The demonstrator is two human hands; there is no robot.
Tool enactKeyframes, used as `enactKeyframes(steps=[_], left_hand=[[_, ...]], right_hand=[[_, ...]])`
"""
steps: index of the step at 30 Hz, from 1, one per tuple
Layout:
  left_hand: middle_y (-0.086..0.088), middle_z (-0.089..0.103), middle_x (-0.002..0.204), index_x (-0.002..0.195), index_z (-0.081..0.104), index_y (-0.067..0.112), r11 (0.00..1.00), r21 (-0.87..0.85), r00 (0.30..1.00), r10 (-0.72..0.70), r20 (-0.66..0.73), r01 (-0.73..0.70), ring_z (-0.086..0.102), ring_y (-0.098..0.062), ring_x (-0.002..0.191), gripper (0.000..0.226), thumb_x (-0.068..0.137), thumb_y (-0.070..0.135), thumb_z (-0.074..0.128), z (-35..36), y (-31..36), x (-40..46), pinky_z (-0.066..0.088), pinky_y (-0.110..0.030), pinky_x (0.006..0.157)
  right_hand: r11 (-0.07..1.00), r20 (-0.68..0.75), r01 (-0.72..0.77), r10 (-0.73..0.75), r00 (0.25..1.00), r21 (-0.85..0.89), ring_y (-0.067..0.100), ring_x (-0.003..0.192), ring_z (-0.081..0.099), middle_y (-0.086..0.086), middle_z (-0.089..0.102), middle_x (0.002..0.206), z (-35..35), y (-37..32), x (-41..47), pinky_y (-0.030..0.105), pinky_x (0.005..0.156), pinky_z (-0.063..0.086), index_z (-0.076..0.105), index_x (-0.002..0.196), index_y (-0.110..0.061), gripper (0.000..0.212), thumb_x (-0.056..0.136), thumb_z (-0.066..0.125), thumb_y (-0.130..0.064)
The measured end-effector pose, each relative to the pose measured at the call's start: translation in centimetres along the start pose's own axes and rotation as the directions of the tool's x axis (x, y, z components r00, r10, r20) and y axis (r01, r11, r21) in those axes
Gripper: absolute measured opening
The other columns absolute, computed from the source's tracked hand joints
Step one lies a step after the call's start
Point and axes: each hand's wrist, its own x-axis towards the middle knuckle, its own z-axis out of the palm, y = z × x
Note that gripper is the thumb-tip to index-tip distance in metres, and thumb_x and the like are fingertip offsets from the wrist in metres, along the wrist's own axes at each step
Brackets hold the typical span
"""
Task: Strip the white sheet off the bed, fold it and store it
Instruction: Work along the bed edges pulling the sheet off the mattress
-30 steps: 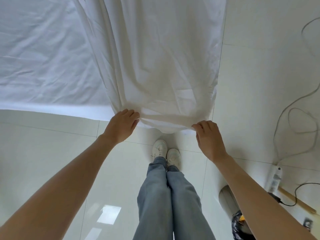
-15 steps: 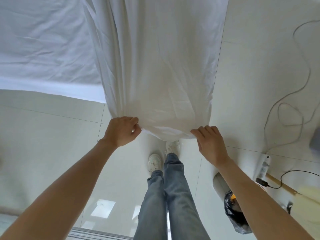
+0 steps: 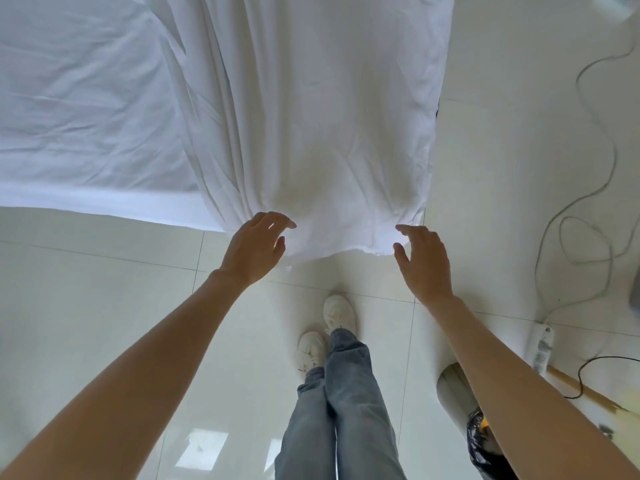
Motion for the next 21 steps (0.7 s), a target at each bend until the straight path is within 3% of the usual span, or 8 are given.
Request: enactKeyframes(steps=[4,7,9,11,13,14,16,21], left_hand=[[-0.003,0.054,0.13,0.125,0.055,0.015,0.997,0.058,0.999,-0.043,-0.033,0.045,0.049,-0.026,0.12,0.042,0.084,0.013,0.063,1.5,-0.7,3.3,0.041,-0.04,0.099],[-0.003,0.054,0.131,0.129,0.051,0.017,0.991,0.12,0.998,-0.059,-0.022,0.062,0.048,-0.027,0.118,0.051,0.081,0.018,0.067,2.6,-0.8,4.6,0.041,-0.04,0.096],[-0.004,0.059,0.12,0.123,0.056,0.015,0.991,0.119,0.996,-0.057,-0.073,0.066,0.053,-0.027,0.107,0.044,0.08,0.017,0.068,2.9,-0.9,5.3,0.046,-0.038,0.088],[-0.004,0.064,0.101,0.106,0.063,0.013,0.994,0.087,0.99,-0.054,-0.131,0.066,0.057,-0.026,0.091,0.022,0.084,0.014,0.065,3.0,-1.1,6.2,0.052,-0.037,0.072],[-0.003,0.065,0.082,0.088,0.064,0.012,0.994,0.083,0.99,-0.059,-0.125,0.07,0.056,-0.023,0.079,0.003,0.087,0.013,0.061,3.0,-1.5,6.8,0.053,-0.038,0.058],[-0.003,0.064,0.077,0.084,0.063,0.011,0.994,0.086,0.993,-0.064,-0.096,0.072,0.055,-0.022,0.077,0.005,0.087,0.012,0.06,3.1,-1.5,7.0,0.053,-0.039,0.055],[-0.002,0.064,0.077,0.084,0.064,0.012,0.995,0.071,0.997,-0.074,-0.028,0.076,0.056,-0.022,0.079,0.005,0.087,0.014,0.061,3.2,-1.3,6.5,0.053,-0.037,0.058],[0.007,0.067,0.092,0.098,0.066,0.019,0.986,-0.01,0.986,-0.164,0.017,0.164,0.059,-0.015,0.088,0.013,0.092,0.022,0.055,0.3,-0.3,4.4,0.041,-0.022,0.066]], right_hand=[[0.961,-0.015,-0.25,0.253,0.967,0.121,0.03,0.109,0.05,0.012,0.051,0.124,1.2,1.0,3.6,0.036,0.09,0.039,0.045,0.13,-0.011,0.041,0.091,0.055,-0.019],[0.932,0.027,-0.314,0.315,0.949,0.182,0.031,0.104,0.052,0.014,0.046,0.124,2.2,1.7,5.0,0.031,0.081,0.037,0.042,0.13,-0.014,0.044,0.09,0.058,-0.022],[0.934,0.007,-0.3,0.304,0.953,0.192,0.032,0.095,0.054,0.015,0.051,0.114,2.6,1.8,5.6,0.028,0.075,0.034,0.045,0.126,-0.014,0.039,0.09,0.058,-0.02],[0.951,-0.034,-0.257,0.266,0.963,0.172,0.032,0.087,0.055,0.014,0.057,0.099,2.7,2.2,6.0,0.027,0.071,0.033,0.049,0.117,-0.012,0.028,0.09,0.056,-0.013],[0.966,-0.053,-0.238,0.244,0.968,0.104,0.032,0.086,0.056,0.011,0.06,0.095,2.4,3.1,6.0,0.027,0.068,0.032,0.052,0.111,-0.011,0.021,0.09,0.052,-0.008],[0.964,-0.056,-0.256,0.26,0.964,0.07,0.032,0.086,0.056,0.011,0.061,0.096,2.0,3.8,6.0,0.027,0.068,0.032,0.053,0.111,-0.011,0.021,0.09,0.05,-0.007],[0.956,-0.042,-0.293,0.292,0.955,0.001,0.033,0.089,0.055,0.013,0.06,0.096,1.2,4.8,5.6,0.031,0.07,0.036,0.054,0.112,-0.012,0.021,0.092,0.05,-0.009],[0.976,0.017,-0.154,0.158,0.987,-0.154,0.033,0.098,0.049,0.014,0.054,0.107,-1.6,3.6,5.5,0.041,0.079,0.045,0.064,0.108,-0.015,0.021,0.089,0.061,-0.022]])
